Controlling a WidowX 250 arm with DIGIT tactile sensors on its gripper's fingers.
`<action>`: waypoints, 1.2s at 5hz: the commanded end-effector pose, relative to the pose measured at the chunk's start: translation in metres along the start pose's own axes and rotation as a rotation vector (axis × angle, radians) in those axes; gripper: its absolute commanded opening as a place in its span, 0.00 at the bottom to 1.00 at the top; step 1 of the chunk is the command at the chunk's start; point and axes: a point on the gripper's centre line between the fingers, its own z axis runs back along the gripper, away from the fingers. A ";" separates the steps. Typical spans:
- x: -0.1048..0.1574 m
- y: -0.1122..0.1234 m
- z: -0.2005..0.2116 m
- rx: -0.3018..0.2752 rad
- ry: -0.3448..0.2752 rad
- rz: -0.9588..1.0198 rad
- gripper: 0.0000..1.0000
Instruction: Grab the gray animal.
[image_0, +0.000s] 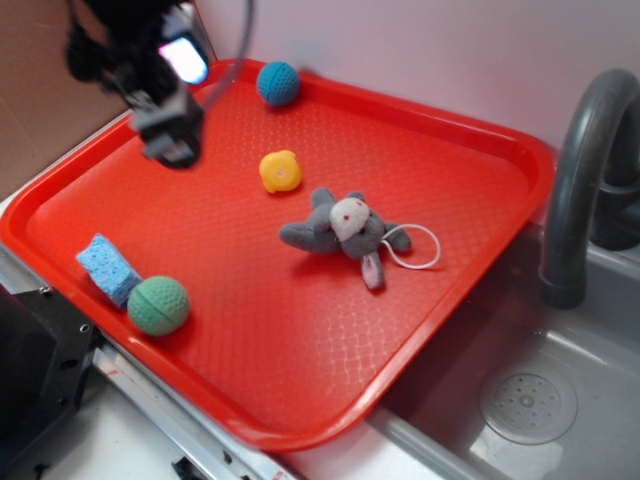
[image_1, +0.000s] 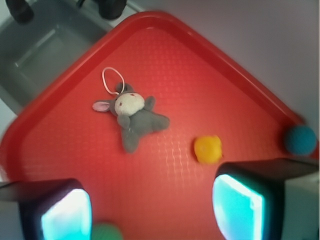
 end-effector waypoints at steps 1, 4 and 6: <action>0.041 0.002 -0.029 -0.016 -0.061 -0.079 1.00; 0.055 0.000 -0.099 -0.101 0.051 -0.229 1.00; 0.044 -0.004 -0.121 -0.105 0.123 -0.313 0.93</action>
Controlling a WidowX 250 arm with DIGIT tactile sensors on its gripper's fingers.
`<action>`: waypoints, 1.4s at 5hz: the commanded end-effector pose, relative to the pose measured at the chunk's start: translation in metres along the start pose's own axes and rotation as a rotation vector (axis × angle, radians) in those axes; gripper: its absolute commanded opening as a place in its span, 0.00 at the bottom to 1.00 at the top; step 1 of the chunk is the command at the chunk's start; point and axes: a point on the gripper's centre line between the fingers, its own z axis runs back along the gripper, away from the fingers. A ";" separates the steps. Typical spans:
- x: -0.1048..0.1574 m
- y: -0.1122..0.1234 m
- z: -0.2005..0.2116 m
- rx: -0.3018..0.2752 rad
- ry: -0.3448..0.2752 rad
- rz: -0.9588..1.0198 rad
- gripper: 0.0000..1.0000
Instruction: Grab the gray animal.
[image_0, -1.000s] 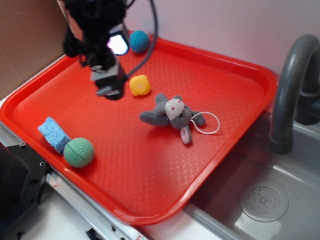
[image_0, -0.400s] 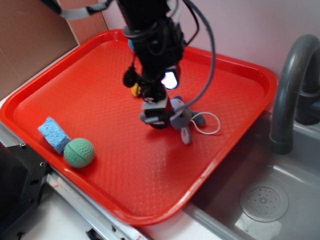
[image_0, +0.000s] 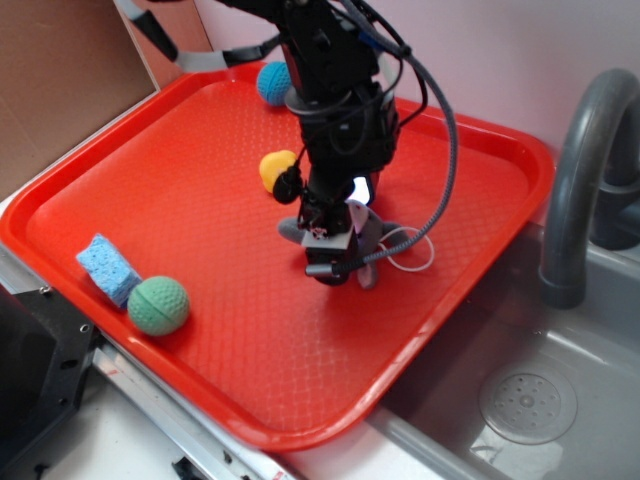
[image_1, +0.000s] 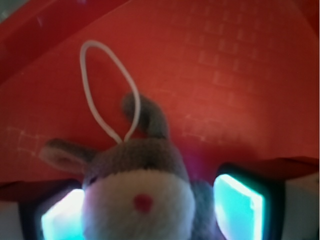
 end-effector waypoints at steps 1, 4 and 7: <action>0.007 -0.005 0.000 0.024 0.006 -0.068 0.00; -0.016 0.006 0.091 0.044 -0.015 0.306 0.00; -0.093 -0.025 0.191 0.090 -0.002 1.058 0.00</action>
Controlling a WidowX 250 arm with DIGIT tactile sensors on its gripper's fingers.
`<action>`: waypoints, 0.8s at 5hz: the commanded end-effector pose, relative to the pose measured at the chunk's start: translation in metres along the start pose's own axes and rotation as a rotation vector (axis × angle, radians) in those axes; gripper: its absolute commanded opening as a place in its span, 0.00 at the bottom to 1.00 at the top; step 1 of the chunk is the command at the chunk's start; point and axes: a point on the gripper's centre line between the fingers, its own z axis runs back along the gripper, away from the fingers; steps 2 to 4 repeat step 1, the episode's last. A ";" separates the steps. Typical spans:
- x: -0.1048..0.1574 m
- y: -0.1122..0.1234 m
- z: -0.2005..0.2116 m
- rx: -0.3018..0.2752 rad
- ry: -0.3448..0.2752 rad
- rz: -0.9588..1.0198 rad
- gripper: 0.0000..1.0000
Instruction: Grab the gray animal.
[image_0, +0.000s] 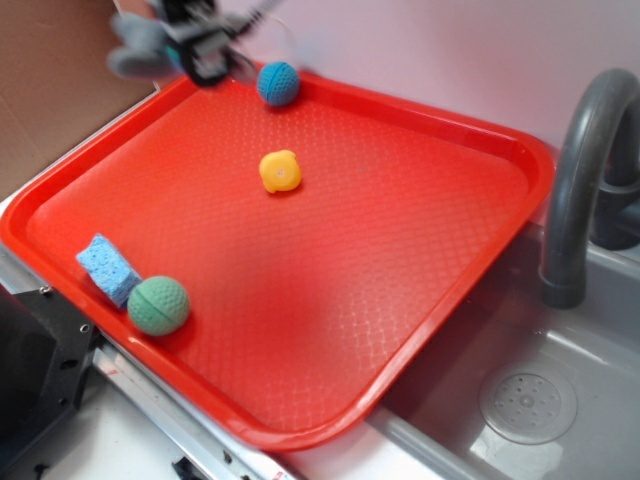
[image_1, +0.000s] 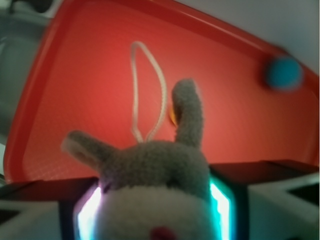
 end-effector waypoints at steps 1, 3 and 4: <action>-0.034 -0.001 0.020 -0.067 -0.038 0.418 0.00; -0.034 -0.001 0.020 -0.067 -0.038 0.418 0.00; -0.034 -0.001 0.020 -0.067 -0.038 0.418 0.00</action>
